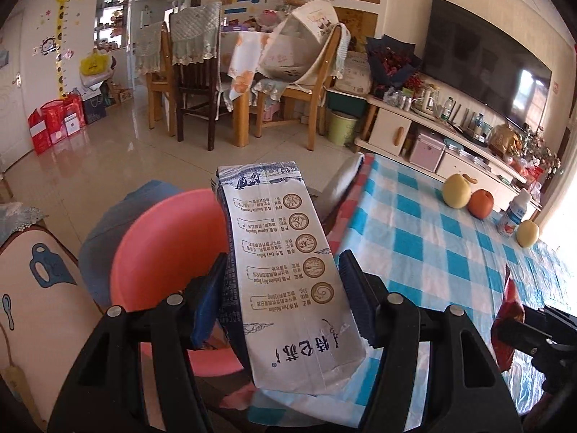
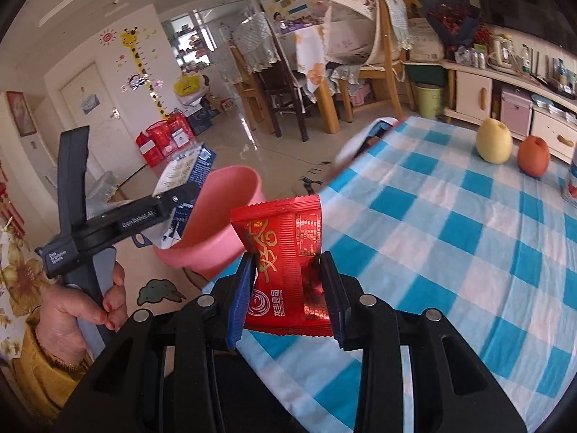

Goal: Collect trash
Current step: 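Carry the white packet with the left tool while the right tool carries the red wrapper to the bucket, then open both tools over the pink bucket to drop the items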

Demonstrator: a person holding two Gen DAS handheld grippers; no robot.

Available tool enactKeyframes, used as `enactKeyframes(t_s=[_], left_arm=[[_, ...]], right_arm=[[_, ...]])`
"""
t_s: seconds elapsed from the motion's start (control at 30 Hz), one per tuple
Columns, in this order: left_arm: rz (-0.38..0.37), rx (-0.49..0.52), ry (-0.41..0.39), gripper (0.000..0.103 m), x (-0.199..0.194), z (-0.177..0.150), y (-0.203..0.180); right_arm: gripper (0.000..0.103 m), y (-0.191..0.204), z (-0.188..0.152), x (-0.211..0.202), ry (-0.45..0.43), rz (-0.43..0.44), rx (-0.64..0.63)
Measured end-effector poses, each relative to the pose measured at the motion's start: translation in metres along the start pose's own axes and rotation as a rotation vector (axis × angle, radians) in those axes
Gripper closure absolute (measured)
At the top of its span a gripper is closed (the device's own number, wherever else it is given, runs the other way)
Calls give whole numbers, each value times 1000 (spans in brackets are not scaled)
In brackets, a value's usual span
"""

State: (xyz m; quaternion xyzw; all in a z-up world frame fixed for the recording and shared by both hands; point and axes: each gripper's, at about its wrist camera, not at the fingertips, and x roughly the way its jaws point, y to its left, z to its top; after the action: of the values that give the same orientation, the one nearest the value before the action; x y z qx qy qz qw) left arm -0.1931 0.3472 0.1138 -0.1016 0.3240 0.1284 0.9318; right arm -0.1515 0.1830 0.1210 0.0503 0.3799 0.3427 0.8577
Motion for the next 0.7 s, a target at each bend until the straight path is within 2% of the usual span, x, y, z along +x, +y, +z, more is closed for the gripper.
enactKeyframes(t_s=[0.3, 0.5, 0.6, 0.67, 0.7], left_arm=[[28, -72, 24, 40, 30, 10, 56], [39, -98, 56, 40, 56, 9, 79], [25, -107, 95, 40, 71, 3, 89], [20, -111, 106, 37, 76, -2, 92], [15, -109, 108, 32, 77, -5, 92]], right_arm=[[64, 71, 63, 73, 9, 122, -94], [64, 94, 77, 124, 46, 129, -127], [64, 95, 76, 139, 56, 115, -99], [52, 90, 72, 140, 46, 109, -79], [35, 87, 70, 140, 40, 90, -71]])
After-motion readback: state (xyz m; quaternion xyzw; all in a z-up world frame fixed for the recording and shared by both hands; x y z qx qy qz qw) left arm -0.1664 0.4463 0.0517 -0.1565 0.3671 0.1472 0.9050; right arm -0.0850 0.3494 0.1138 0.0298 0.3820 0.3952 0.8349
